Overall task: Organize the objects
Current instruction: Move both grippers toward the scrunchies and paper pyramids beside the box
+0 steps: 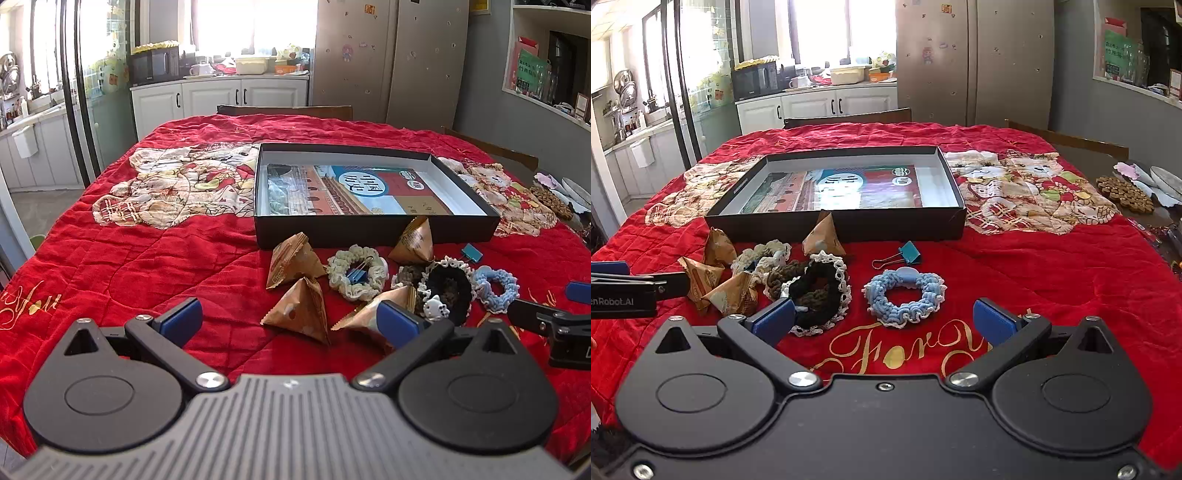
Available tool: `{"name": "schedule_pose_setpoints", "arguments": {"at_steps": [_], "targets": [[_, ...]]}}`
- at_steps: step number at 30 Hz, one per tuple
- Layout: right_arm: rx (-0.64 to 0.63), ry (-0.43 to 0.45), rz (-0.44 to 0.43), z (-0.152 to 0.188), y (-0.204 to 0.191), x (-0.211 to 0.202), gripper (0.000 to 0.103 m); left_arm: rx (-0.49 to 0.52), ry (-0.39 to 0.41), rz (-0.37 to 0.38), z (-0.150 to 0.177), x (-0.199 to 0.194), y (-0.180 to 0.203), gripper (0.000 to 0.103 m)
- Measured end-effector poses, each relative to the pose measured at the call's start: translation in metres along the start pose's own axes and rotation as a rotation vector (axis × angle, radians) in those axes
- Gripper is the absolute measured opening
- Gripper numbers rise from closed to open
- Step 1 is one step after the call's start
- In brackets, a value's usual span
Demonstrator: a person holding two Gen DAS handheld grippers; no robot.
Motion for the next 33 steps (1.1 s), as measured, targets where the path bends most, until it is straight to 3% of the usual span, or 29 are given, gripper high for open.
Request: {"name": "schedule_pose_setpoints", "arguments": {"at_steps": [33], "targets": [[-0.007, -0.011, -0.015, 0.0040, -0.0029, 0.0046, 0.103, 0.018, -0.010, -0.009, 0.0026, 0.0051, -0.0039, 0.103]]}}
Point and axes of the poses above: each gripper's, at about its wrist camera, not at the fingertips, and x roughly the way its jaws point, y to its right, z to its underside, the point moved 9 cm from there along x, roughly the way its jaws point, and after that the axes turned 4 degrees about x, right-handed, at the moved point
